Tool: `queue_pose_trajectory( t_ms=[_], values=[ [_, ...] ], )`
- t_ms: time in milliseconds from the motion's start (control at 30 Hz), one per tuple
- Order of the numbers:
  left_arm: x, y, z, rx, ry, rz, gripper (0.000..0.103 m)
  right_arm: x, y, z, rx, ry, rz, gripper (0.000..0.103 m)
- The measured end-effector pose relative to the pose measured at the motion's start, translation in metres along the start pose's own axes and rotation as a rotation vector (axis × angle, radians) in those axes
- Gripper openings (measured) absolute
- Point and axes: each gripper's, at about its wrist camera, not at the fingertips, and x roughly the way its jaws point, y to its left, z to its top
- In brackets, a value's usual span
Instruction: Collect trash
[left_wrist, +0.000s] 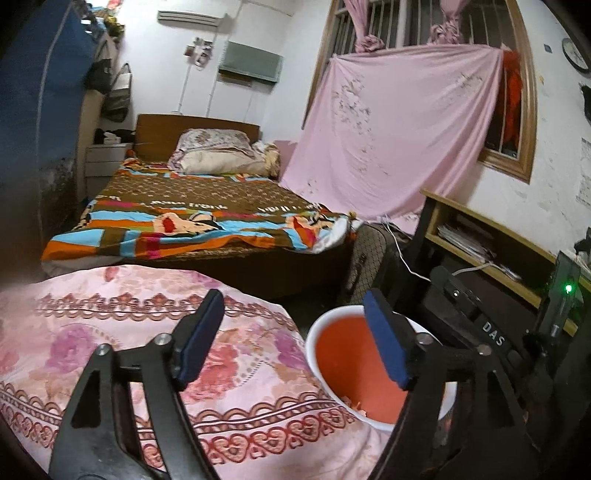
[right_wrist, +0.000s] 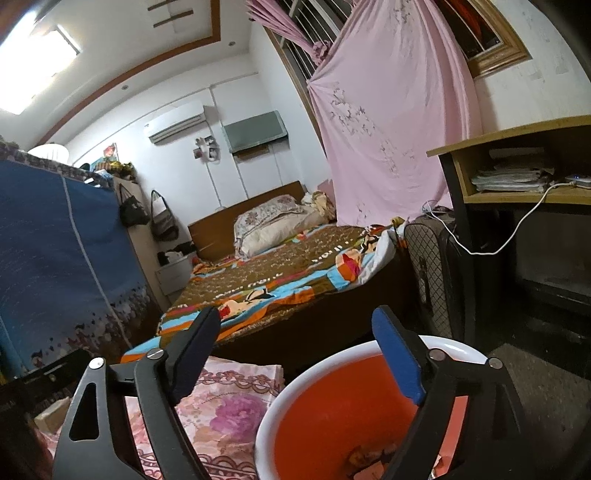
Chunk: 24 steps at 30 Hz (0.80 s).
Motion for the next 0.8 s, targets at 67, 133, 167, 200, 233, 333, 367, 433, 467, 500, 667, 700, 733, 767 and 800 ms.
queue_pose_trajectory(
  t_ms=[67, 133, 167, 200, 233, 333, 367, 433, 467, 500, 667, 700, 733, 767, 800],
  values=[
    [-0.005, 0.006, 0.0, -0.013, -0.015, 0.016, 0.071, -0.002, 0.003, 0.0, -0.011, -0.012, 0.003, 0.09],
    [-0.011, 0.012, 0.0, -0.025, -0.032, 0.029, 0.074, -0.004, 0.008, -0.001, -0.023, -0.024, 0.001, 0.096],
    [-0.014, 0.013, -0.001, -0.027, -0.037, 0.035, 0.077, -0.005, 0.01, -0.001, -0.028, -0.03, -0.001, 0.102],
    [-0.017, 0.016, -0.001, -0.03, -0.048, 0.048, 0.079, -0.007, 0.012, -0.002, -0.032, -0.041, -0.002, 0.103],
    [-0.021, 0.018, -0.002, -0.031, -0.061, 0.059, 0.083, -0.009, 0.013, -0.002, -0.035, -0.048, 0.001, 0.103],
    [-0.031, 0.025, -0.005, -0.036, -0.09, 0.099, 0.091, -0.013, 0.017, -0.003, -0.052, -0.062, 0.012, 0.103],
    [-0.035, 0.029, -0.006, -0.04, -0.101, 0.112, 0.091, -0.015, 0.02, -0.003, -0.063, -0.066, 0.012, 0.103],
    [-0.041, 0.034, -0.01, -0.047, -0.11, 0.123, 0.091, -0.019, 0.025, -0.005, -0.084, -0.074, 0.017, 0.103],
    [-0.045, 0.038, -0.012, -0.051, -0.111, 0.132, 0.091, -0.022, 0.028, -0.005, -0.092, -0.076, 0.021, 0.103],
    [-0.049, 0.039, -0.015, -0.053, -0.112, 0.138, 0.091, -0.024, 0.032, -0.006, -0.102, -0.079, 0.026, 0.103],
    [-0.068, 0.052, -0.026, -0.061, -0.128, 0.172, 0.091, -0.042, 0.051, -0.015, -0.156, -0.103, 0.058, 0.103],
    [-0.072, 0.055, -0.029, -0.06, -0.129, 0.178, 0.091, -0.047, 0.055, -0.017, -0.168, -0.112, 0.065, 0.103],
    [-0.076, 0.057, -0.031, -0.059, -0.131, 0.186, 0.091, -0.051, 0.058, -0.018, -0.175, -0.119, 0.07, 0.103],
    [-0.08, 0.059, -0.033, -0.06, -0.133, 0.193, 0.091, -0.055, 0.061, -0.019, -0.184, -0.127, 0.075, 0.103],
    [-0.084, 0.061, -0.036, -0.062, -0.136, 0.201, 0.091, -0.059, 0.065, -0.02, -0.192, -0.134, 0.079, 0.103]
  ],
)
